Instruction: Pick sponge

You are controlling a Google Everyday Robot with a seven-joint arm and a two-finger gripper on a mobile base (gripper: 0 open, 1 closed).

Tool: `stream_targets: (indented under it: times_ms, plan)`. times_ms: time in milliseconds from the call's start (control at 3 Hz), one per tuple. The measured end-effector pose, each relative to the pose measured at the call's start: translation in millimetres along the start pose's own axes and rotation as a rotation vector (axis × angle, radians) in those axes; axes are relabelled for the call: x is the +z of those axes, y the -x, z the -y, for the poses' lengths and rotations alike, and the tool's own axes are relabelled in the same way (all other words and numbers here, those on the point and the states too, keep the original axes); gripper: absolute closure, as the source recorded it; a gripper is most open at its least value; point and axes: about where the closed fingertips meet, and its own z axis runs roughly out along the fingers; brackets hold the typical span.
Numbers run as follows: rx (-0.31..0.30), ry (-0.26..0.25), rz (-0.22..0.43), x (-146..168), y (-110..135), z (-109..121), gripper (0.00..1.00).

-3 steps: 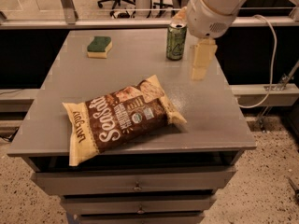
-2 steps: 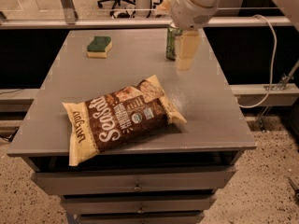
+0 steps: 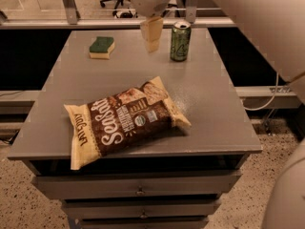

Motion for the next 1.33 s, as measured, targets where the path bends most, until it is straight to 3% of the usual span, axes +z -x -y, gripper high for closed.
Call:
stream_targets:
  times_ms: [333,667,1000,1333]
  plan:
    - [-0.166,-0.083,-0.066,29.9,16.6,33.4,0.0]
    - [-0.195,-0.137,-0.104,34.4,11.3,47.0,0.0]
    - [-0.195,-0.137,-0.104,34.4,11.3,47.0,0.0]
    - [-0.284,-0.089,-0.085,51.5,16.1,50.6,0.0]
